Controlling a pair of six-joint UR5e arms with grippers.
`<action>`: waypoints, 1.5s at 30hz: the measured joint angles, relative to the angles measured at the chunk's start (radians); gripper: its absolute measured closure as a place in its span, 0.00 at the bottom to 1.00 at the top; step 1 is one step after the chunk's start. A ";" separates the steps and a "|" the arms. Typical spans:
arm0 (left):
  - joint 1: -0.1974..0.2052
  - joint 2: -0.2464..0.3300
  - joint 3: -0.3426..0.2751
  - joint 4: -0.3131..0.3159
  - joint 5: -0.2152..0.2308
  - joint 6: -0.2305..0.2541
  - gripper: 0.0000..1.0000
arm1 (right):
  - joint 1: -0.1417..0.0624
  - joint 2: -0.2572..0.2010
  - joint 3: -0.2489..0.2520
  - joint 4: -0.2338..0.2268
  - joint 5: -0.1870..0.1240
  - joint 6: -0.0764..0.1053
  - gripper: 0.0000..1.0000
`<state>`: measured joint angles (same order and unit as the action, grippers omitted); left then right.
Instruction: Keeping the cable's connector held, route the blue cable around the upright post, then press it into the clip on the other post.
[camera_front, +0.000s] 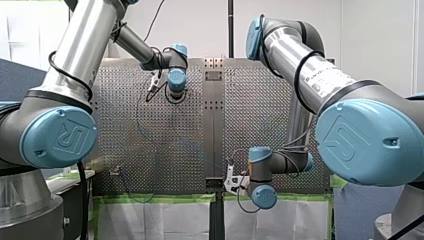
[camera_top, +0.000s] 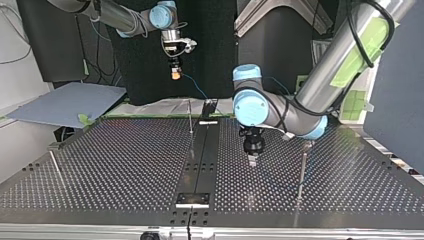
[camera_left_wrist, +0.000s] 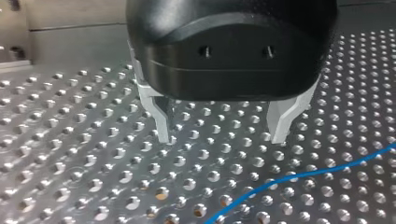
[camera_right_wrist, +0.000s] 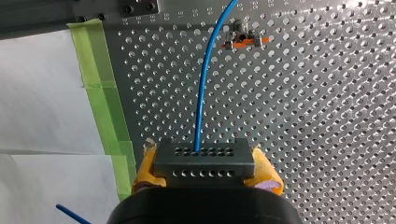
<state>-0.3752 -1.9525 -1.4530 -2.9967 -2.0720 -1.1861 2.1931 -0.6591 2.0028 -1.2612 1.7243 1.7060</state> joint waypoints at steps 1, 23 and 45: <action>0.000 -0.005 0.000 0.001 -0.005 0.005 0.00 | 0.000 0.000 0.000 0.000 0.000 0.000 1.00; -0.007 -0.115 0.001 0.012 -0.095 0.178 0.00 | 0.000 0.000 0.000 -0.004 0.000 0.003 1.00; 0.000 -0.250 0.001 0.015 -0.130 0.173 0.00 | 0.000 0.000 0.000 -0.007 0.000 0.003 1.00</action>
<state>-0.3748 -2.2027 -1.4525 -2.9816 -2.2024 -1.0134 2.1931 -0.6591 2.0028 -1.2678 1.7244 1.7094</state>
